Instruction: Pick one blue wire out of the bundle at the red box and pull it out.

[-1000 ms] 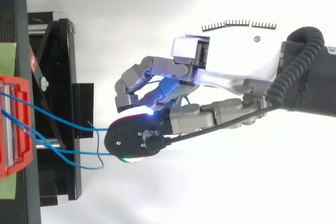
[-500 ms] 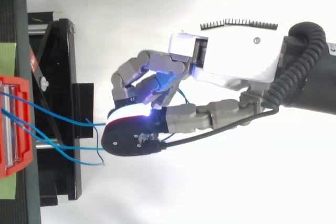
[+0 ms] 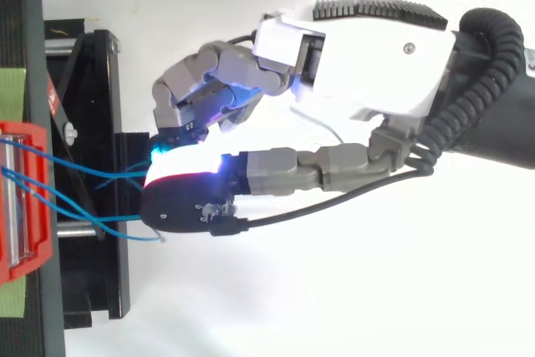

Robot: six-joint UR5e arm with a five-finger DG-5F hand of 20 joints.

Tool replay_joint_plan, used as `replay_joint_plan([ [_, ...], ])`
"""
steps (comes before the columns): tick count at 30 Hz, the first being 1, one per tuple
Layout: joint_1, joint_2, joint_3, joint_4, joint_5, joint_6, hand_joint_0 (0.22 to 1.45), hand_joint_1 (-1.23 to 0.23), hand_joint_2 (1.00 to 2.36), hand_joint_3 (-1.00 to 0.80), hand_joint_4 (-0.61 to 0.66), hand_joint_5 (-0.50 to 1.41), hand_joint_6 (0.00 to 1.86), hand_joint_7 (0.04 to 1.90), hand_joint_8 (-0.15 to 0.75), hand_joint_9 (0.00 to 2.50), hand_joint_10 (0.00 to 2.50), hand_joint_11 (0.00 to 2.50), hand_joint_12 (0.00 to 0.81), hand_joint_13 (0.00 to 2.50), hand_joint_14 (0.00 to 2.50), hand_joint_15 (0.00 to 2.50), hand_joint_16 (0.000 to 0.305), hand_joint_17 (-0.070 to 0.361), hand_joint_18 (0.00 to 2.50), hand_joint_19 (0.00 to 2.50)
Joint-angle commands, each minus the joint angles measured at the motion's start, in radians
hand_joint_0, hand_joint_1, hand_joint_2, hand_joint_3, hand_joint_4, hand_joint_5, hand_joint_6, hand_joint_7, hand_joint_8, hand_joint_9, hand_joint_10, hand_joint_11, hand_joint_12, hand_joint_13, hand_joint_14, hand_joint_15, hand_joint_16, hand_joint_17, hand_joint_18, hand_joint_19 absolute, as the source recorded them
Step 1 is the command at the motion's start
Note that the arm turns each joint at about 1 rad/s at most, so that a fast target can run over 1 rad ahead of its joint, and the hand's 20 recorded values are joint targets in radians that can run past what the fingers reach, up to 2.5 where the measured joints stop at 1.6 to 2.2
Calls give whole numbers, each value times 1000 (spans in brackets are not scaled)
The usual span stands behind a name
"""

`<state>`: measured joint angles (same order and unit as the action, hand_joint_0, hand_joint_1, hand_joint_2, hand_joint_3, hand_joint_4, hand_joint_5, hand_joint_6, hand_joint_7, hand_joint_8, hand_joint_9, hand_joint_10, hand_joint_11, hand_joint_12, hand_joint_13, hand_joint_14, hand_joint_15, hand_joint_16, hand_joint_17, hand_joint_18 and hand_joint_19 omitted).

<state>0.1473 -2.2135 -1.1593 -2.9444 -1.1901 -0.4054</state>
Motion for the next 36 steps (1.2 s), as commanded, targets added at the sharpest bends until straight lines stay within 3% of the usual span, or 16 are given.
replay_joint_plan([
  [1,-2,0,0,2,1,-26,574,-767,1014,-57,262,-188,900,1058,395,794,16,594,513,574,10,305,71,160,680,474],
  [18,-5,0,0,10,4,-15,580,-788,1017,-133,232,-199,895,1071,365,755,18,592,478,543,11,304,65,147,629,491],
  [36,-3,0,0,-18,1,146,606,-827,1018,-182,231,-209,893,1082,340,707,18,605,463,526,11,302,62,140,605,475],
])
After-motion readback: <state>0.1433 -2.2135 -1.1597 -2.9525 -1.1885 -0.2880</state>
